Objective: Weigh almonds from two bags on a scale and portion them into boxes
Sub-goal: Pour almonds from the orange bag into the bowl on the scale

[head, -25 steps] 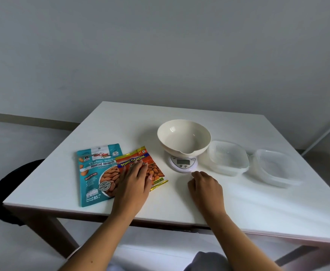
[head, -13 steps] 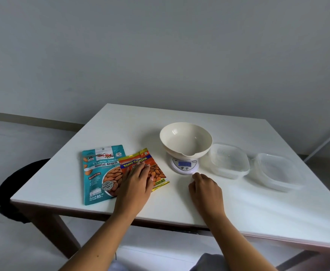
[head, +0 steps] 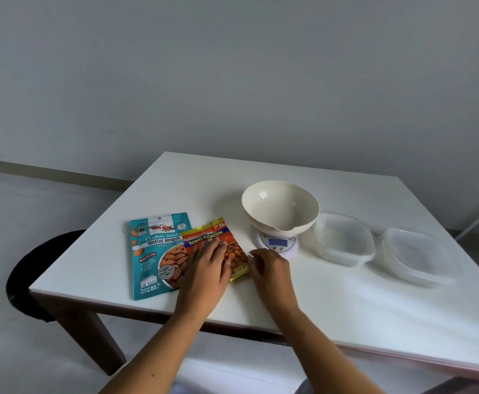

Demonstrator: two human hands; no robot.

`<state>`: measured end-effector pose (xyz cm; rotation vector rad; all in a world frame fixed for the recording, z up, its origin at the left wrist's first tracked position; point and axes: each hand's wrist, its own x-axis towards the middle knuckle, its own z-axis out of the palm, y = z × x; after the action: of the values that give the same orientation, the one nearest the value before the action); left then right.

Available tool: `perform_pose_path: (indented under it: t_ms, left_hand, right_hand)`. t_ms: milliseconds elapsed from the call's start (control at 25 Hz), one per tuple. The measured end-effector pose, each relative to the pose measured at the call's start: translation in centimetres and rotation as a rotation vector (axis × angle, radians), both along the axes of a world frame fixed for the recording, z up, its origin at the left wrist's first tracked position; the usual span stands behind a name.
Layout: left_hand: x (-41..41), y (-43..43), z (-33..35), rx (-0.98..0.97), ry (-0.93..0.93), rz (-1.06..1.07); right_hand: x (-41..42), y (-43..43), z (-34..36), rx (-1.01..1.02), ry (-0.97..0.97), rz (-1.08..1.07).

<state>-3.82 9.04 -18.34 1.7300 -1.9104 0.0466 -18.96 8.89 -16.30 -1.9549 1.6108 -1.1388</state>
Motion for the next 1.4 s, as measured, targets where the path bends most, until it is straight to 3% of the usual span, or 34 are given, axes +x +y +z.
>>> perform_pose_path:
  t_ms: [200, 360, 520, 640, 760, 880, 1080, 1280, 1400]
  left_hand:
    - [0.4, -0.3, 0.1, 0.039, 0.217, -0.027]
    - [1.0, 0.2, 1.2, -0.082, 0.471, 0.034]
    - [2.3, 1.2, 2.5, -0.1, 0.874, 0.135]
    - [2.6, 2.1, 4.4, -0.05, 1.135, 0.108]
    - [2.9, 3.3, 6.5, -0.048, 1.141, 0.076]
    - [3.1, 4.5, 7.5, 0.03, 1.021, -0.052]
    - [2.2, 6.0, 8.6, 0.06, 0.905, -0.171]
    - [1.6, 6.4, 9.7, 0.023, 0.901, -0.176]
    - [1.6, 6.2, 10.3, 0.03, 0.872, -0.177]
  right_hand:
    - [2.2, -1.2, 0.1, 0.263, -0.264, -0.028]
    - [1.6, -0.2, 0.6, 0.382, -0.531, 0.049]
    - [1.3, 1.8, 1.3, 0.377, -0.787, 0.155]
    - [1.2, 2.7, 2.0, 0.395, -0.807, 0.241]
    - [0.8, 2.6, 4.0, 0.289, -0.685, 0.241]
    - [0.3, 1.2, 8.5, 0.081, -0.477, 0.162]
    - [1.0, 0.8, 12.8, 0.074, 0.011, 0.262]
    - [0.8, 1.2, 12.4, 0.09, -0.224, 0.026]
    - [0.0, 2.0, 12.8, 0.218, -0.219, 0.122]
